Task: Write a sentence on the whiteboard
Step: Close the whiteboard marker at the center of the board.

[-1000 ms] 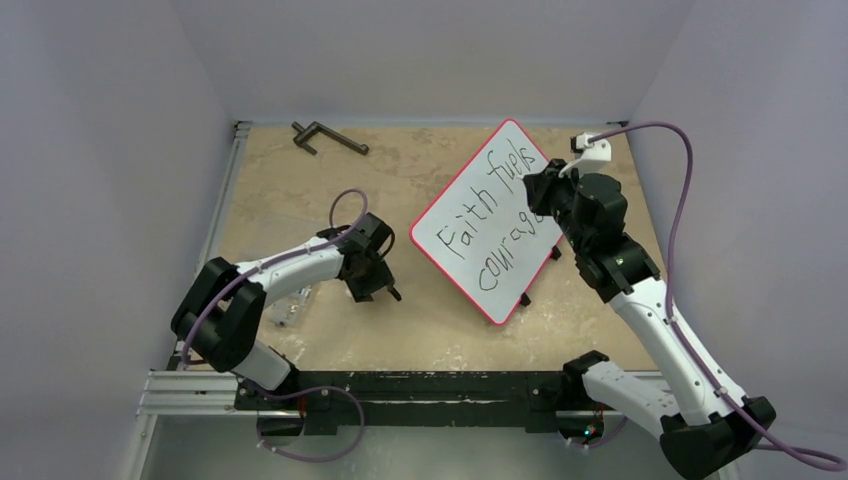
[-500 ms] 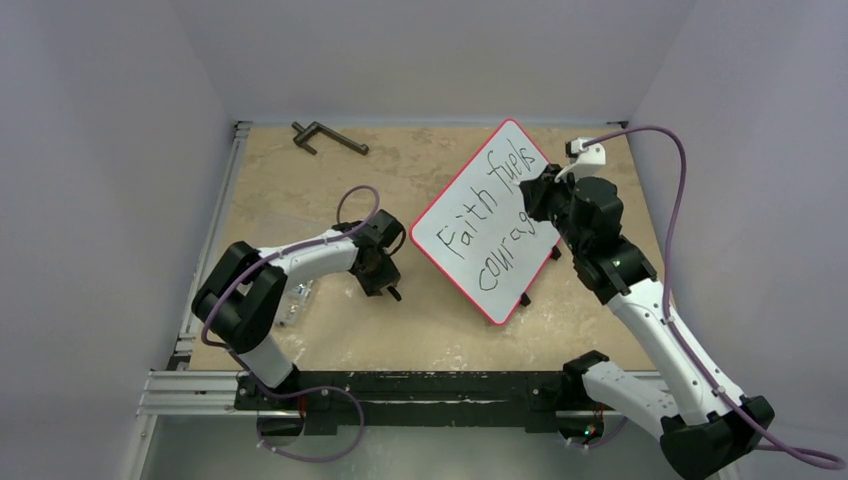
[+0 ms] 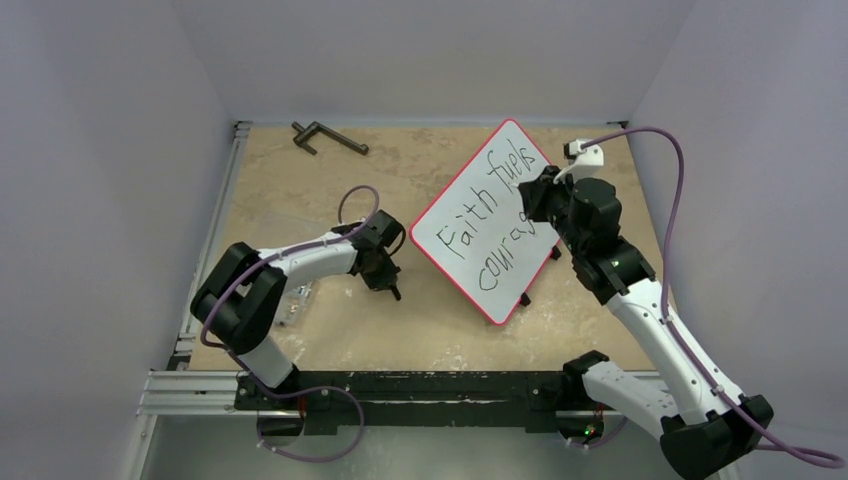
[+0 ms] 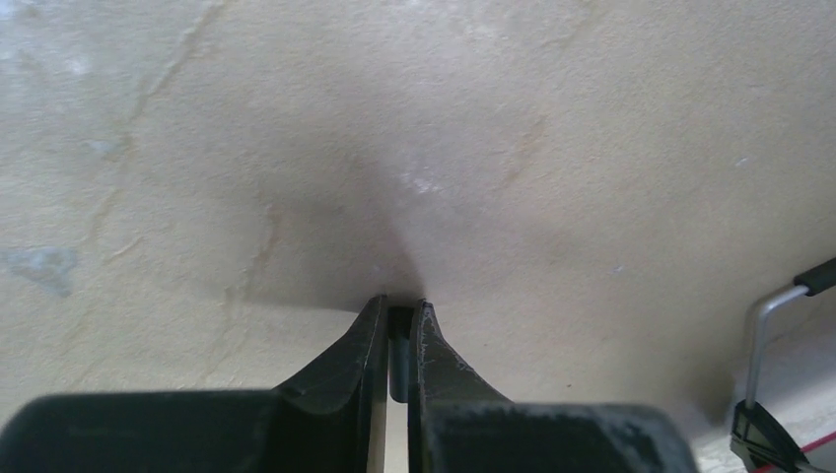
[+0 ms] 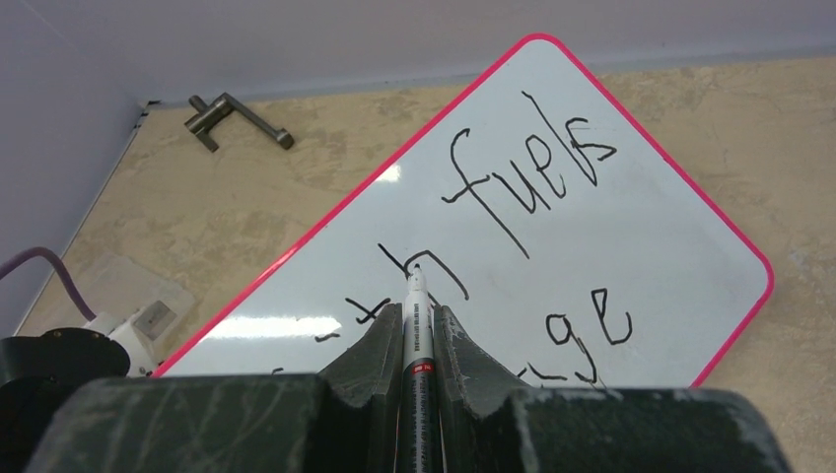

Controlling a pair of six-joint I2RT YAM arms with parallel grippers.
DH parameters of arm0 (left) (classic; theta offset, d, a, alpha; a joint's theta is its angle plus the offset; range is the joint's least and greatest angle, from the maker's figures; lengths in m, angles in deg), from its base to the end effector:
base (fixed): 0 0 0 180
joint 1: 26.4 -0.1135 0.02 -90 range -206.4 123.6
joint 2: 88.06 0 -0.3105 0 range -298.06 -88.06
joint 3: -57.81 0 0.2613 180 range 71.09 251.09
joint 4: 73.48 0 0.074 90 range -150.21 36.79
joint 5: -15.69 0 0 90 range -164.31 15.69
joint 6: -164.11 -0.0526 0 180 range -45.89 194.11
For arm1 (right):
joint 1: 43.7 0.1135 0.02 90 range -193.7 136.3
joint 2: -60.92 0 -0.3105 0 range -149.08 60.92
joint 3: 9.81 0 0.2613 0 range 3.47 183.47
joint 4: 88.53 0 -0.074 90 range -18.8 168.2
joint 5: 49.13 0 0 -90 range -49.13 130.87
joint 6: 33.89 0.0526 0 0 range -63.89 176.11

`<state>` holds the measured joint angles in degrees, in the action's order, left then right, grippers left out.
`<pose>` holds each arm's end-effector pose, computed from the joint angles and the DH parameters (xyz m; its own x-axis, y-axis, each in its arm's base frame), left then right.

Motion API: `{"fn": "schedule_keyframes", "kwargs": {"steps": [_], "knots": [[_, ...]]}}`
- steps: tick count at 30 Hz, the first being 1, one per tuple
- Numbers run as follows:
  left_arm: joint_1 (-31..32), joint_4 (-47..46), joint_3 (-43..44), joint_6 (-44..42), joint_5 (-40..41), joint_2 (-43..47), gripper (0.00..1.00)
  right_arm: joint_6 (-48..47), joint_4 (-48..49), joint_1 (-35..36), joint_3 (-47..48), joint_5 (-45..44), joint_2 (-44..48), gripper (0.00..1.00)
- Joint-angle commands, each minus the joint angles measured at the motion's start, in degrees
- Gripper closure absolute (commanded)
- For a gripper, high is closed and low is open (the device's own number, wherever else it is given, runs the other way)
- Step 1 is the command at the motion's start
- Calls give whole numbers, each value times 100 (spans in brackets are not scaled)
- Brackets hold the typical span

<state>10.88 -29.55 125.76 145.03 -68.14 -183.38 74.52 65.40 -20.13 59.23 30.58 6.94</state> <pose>0.2591 -0.1901 0.1829 -0.7896 -0.5798 -0.2010 -0.5244 0.8076 -0.2697 0.1991 0.0766 0.4085 -0.2396 0.2345 -0.9421 -0.1655 0.9463 0.2776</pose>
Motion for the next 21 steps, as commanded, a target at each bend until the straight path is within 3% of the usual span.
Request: {"fn": "schedule_keyframes", "kwargs": {"steps": [1, 7, 12, 16, 21], "knots": [[-13, 19, -364, -164, 339, 715, 100, -49, 282, 7, 24, 201, 167, 100], [-216, 404, -703, -475, 895, 2205, 100, -93, 724, 5, -127, 805, 430, 100], [-641, 162, -1032, -894, 948, 3561, 100, -28, 1194, 0, -194, 1445, 500, 100], [-1380, -424, -1331, -1455, 285, 4298, 100, 167, 1541, 5, -254, 1756, 521, 100], [-2007, -882, -1362, -2053, -427, 4452, 100, 379, 1820, 3, -289, 2065, 418, 100]]}}
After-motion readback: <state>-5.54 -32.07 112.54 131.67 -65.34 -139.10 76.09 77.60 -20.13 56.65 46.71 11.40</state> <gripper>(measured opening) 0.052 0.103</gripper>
